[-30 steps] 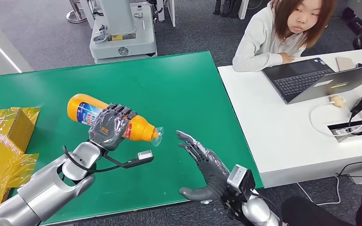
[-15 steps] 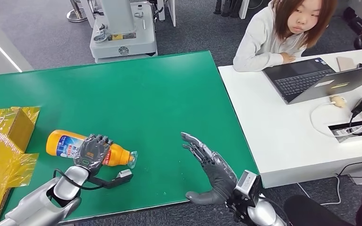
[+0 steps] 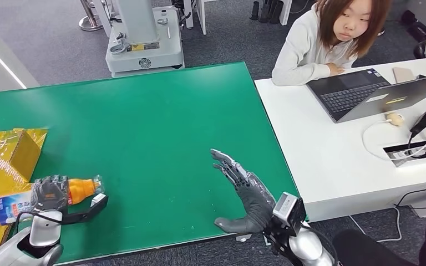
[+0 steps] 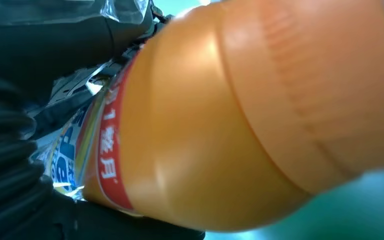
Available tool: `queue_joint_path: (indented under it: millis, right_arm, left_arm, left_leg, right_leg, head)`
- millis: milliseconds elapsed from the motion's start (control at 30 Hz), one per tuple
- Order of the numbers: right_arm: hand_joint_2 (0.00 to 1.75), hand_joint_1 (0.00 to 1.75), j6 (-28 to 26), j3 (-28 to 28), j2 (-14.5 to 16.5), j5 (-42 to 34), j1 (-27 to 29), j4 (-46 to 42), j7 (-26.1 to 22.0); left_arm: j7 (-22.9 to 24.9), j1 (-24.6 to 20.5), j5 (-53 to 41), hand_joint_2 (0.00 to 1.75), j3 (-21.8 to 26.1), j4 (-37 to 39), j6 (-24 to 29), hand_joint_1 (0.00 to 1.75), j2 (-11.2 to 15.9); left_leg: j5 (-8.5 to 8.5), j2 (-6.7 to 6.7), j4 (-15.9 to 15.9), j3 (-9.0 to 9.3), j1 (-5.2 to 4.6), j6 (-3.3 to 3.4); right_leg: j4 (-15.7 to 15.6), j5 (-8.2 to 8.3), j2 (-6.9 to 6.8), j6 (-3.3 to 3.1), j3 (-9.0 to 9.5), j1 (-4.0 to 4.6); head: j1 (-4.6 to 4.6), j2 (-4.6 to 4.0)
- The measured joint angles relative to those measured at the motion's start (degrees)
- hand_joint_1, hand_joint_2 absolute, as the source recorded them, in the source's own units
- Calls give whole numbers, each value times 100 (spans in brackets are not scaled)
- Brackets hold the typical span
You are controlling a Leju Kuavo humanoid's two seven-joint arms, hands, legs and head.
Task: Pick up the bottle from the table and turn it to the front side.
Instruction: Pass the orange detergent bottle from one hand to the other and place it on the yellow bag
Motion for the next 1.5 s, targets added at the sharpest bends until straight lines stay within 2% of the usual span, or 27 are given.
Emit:
queue_joint_path:
  millis: [167,367,500,600,767,900,1033,1100,1167,1333,1400,1500]
  right_arm:
    - [175,0,-13,48,23,-12,-195,85,33]
    - [175,0,-36,133,73,-104,-290,160,85]
    - [175,0,-57,163,146,-74,-305,159,139]
    - [175,0,-127,182,163,-19,-301,150,138]
    - [175,0,-238,201,139,-4,-221,148,20]
    - [175,0,-239,224,124,-7,-131,148,-27]
    - [175,0,-238,240,123,-7,-87,146,-33]
    - [175,0,-238,242,123,-6,-59,134,-17]
    - [175,0,-238,242,123,-3,-6,111,7]
    - [175,0,-226,239,123,12,191,54,53]
    - [175,0,-224,240,123,9,250,45,79]
    - [175,0,-256,241,123,-54,297,49,116]
  left_arm:
    - [35,597,-5,175,607,-506,-215,175,230]
    - [33,702,-14,175,799,-500,-98,173,321]
    - [3,608,-15,175,775,-198,194,0,328]
    - [-36,491,-23,175,558,76,818,0,290]
    - [-48,303,-33,175,-185,401,1861,0,240]
    - [-47,179,-36,175,-697,507,2263,0,234]
    - [-134,145,-9,175,-943,539,2604,0,217]
    - [-428,208,116,175,-913,521,2915,0,160]
    - [-972,356,343,175,-682,419,3222,0,40]
    - [-2707,1081,1506,175,475,-277,3722,0,-467]
    - [-3494,1445,2359,175,952,-720,3767,0,-733]
    - [-5055,1943,4302,175,1702,-1573,3773,0,-1285]
  left_leg:
    - [-10,-14,-9,56,0,-14]
    - [-10,-20,-11,62,2,-15]
    - [-8,-19,-16,69,2,-17]
    - [-3,-18,-16,65,2,-24]
    - [1,-30,-16,54,-1,-26]
    - [0,-40,-16,48,-6,-24]
    - [-2,-41,-16,47,-9,-22]
    - [-2,-41,-16,47,-11,-22]
    - [-2,-42,-16,48,-14,-21]
    - [-10,-23,-13,44,-17,-12]
    - [-13,-8,-9,40,-18,-10]
    - [-18,-4,-6,29,-20,-2]
  right_leg:
    - [0,-23,-15,-8,56,0]
    - [1,-24,-19,-11,59,1]
    - [1,-25,-19,-13,55,1]
    - [1,-23,-18,-15,45,1]
    - [0,-24,-29,-14,40,0]
    - [-2,-26,-38,-10,41,-4]
    - [-3,-27,-41,-9,41,-9]
    - [-4,-27,-41,-9,41,-11]
    - [-5,-29,-43,-6,41,-13]
    - [-7,-29,-20,-2,31,-16]
    - [-8,-28,-2,-1,20,-16]
    - [-12,-29,1,2,9,-18]
  head:
    - [2,0]
    - [2,0]
    - [1,0]
    - [0,0]
    - [1,0]
    - [1,0]
    - [1,0]
    - [1,0]
    - [1,0]
    - [2,0]
    - [0,0]
    - [0,0]
